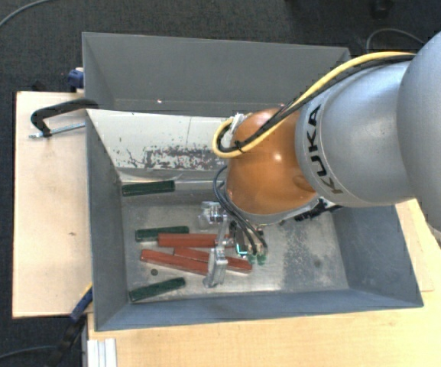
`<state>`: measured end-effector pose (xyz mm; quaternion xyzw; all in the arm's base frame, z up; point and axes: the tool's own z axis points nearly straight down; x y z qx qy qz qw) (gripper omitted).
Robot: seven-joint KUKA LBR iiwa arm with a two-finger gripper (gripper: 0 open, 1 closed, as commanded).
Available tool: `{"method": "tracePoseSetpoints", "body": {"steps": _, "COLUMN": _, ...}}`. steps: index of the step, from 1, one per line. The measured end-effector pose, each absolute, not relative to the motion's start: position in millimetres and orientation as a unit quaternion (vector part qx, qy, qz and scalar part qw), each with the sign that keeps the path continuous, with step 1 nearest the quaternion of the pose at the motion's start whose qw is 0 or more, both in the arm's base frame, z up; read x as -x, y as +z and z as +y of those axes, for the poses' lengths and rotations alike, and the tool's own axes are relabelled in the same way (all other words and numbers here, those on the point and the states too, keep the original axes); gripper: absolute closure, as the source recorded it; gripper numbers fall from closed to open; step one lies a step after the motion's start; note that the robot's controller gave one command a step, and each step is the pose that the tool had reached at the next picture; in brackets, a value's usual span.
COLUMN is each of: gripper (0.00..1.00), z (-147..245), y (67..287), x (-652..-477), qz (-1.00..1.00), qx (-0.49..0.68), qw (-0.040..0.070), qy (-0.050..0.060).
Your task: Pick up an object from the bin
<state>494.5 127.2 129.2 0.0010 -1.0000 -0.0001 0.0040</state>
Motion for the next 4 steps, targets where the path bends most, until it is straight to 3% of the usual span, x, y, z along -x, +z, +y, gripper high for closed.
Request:
{"method": "tracePoseSetpoints", "body": {"steps": 1, "gripper": 0.00, "z": 132.7, "y": 68.4, "x": -505.7, "qz": -0.999, "qx": -0.039, "qw": 0.000, "qy": 0.000}}
{"method": "tracePoseSetpoints", "body": {"steps": 4, "gripper": 0.00, "z": 135.1, "y": 71.3, "x": -508.6, "qz": -0.999, "qx": -0.037, "qw": -0.002, "qy": -0.001}}
